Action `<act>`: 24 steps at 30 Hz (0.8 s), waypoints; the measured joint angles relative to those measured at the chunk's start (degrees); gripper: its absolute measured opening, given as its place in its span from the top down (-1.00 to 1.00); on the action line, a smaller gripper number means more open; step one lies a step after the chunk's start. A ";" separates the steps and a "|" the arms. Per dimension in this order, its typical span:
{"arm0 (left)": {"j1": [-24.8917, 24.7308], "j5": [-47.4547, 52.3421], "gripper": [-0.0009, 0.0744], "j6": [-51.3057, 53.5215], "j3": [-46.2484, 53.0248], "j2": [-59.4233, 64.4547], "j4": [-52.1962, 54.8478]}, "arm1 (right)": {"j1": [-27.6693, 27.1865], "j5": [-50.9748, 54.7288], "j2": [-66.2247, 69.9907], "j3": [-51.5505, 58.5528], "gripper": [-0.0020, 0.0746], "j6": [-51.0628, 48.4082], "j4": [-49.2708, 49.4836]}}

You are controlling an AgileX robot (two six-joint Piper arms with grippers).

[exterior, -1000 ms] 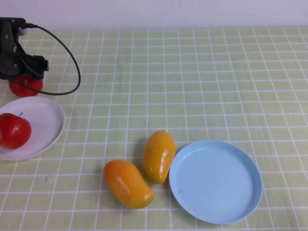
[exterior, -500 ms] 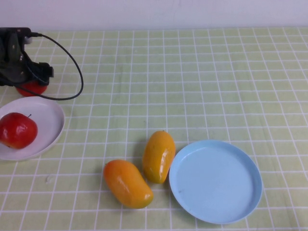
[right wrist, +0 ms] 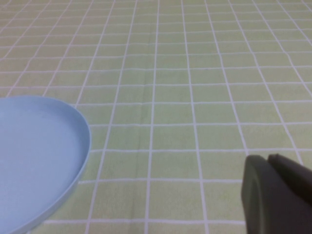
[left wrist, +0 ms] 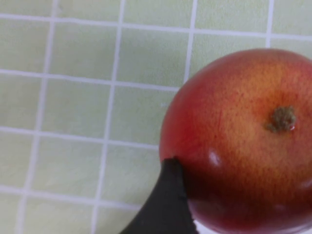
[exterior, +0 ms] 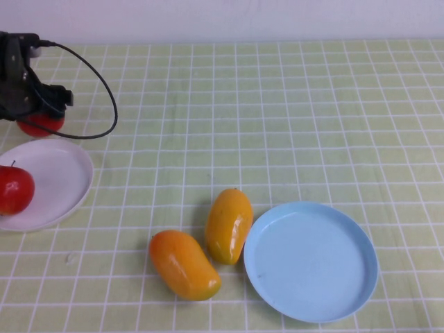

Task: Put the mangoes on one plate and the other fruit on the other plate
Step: Put one type of fruit in the left plate

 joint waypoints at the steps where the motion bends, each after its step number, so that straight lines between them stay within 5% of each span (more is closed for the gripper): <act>1: 0.00 0.91 -0.57 0.00 0.00 -1.10 0.11 | 0.00 0.00 0.00 0.00 0.99 0.00 0.00; 13: -5.55 19.56 -0.57 6.44 0.00 -16.46 -0.24 | 0.00 0.00 0.00 0.00 0.99 0.00 0.00; 24: -9.94 28.04 -0.57 9.94 3.29 -15.20 -0.32 | 0.00 0.00 0.00 0.00 0.99 0.00 0.00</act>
